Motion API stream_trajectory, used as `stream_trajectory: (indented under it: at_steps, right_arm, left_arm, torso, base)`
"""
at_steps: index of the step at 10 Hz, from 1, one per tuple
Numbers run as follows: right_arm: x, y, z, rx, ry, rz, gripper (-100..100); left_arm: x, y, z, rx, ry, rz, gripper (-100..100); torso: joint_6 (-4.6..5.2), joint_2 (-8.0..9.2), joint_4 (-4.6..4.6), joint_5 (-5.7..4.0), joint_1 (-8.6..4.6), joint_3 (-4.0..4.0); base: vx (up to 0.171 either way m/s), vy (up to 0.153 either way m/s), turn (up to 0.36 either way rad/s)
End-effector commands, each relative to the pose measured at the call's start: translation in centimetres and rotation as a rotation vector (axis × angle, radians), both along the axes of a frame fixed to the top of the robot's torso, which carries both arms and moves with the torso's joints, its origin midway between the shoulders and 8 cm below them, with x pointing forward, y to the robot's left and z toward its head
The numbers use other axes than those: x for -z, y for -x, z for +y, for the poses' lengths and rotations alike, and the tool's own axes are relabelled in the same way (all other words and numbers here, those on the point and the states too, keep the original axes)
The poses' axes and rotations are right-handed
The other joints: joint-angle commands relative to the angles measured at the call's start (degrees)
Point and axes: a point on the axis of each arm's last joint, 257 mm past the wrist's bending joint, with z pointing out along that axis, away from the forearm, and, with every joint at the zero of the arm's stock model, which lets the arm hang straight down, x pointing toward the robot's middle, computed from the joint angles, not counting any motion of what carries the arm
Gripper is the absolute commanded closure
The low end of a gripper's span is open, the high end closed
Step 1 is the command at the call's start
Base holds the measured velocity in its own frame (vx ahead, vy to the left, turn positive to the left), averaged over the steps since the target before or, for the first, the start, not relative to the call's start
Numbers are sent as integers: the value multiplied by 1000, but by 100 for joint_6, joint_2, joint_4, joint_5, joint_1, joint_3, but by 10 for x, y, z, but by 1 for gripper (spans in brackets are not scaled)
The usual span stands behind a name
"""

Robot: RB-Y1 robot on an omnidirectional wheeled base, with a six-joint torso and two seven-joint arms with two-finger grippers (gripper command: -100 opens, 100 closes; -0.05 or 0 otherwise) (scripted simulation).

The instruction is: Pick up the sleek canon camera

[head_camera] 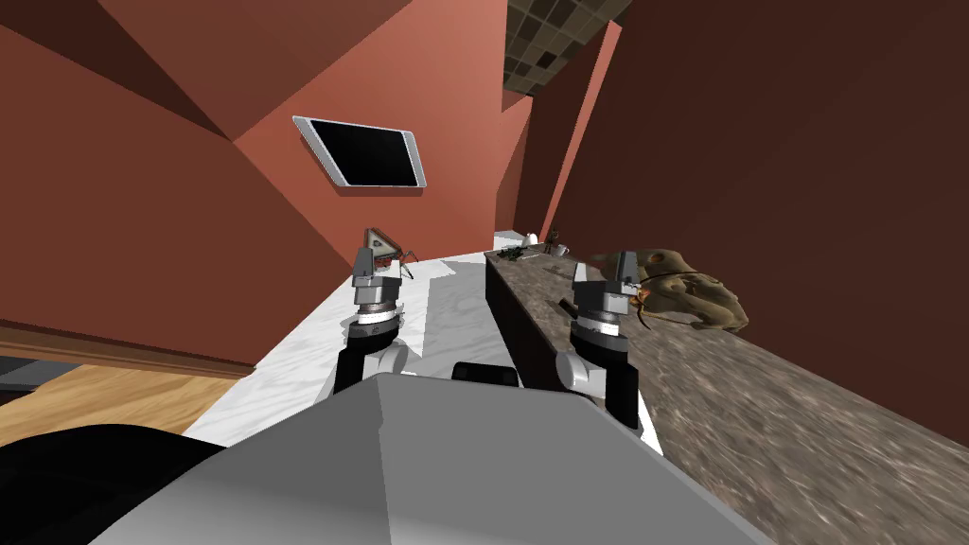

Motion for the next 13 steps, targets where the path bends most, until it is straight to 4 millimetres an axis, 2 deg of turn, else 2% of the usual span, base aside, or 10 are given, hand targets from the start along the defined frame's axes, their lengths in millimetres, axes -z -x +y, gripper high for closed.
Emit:
stream_trajectory:
  at_steps: [1, 7, 8, 9, 10, 11, 12, 13]
  right_arm:
    - [5, -2, 7, -16, 46, 19, -100]
    - [28, -10, 25, -61, 188, 88, -100]
    - [40, -13, 30, -72, 231, 118, -100]
    - [40, -13, 32, -80, 248, 121, -100]
    - [54, -16, 36, -90, 290, 155, -100]
    - [55, -16, 39, -101, 314, 158, -100]
    - [71, -18, 42, -110, 355, 195, -100]
    - [72, -18, 45, -121, 379, 199, -100]
  left_arm:
    - [0, 0, 0, 0, 0, 0, 0]
    - [0, 0, 0, 0, 0, 0, 0]
    - [0, 0, 0, 0, 0, 0, 0]
    - [0, 0, 0, 0, 0, 0, 0]
    - [0, 0, 0, 0, 0, 0, 0]
    - [0, 0, 0, 0, 0, 0, 0]
    - [0, 0, 0, 0, 0, 0, 0]
    - [0, 0, 0, 0, 0, 0, 0]
  torso:
    - [0, 0, 0, 0, 0, 0]
    - [-1, -19, -4, 4, 19, -11]
    - [0, -16, -4, 4, 18, -9]
    - [-1, -19, -4, 5, 23, -11]
    - [0, -17, -4, 5, 20, -10]
    - [-1, -19, -4, 5, 20, -11]
    - [0, -20, -5, 4, 14, -12]
    - [-1, -23, -5, 4, 20, -13]
  base:
    - [19, 26, 56]
    - [41, 49, 44]
    - [50, 67, 85]
    - [46, 54, 32]
    - [50, 55, 89]
    - [52, 39, 35]
    - [61, 54, 85]
    - [60, 58, 53]
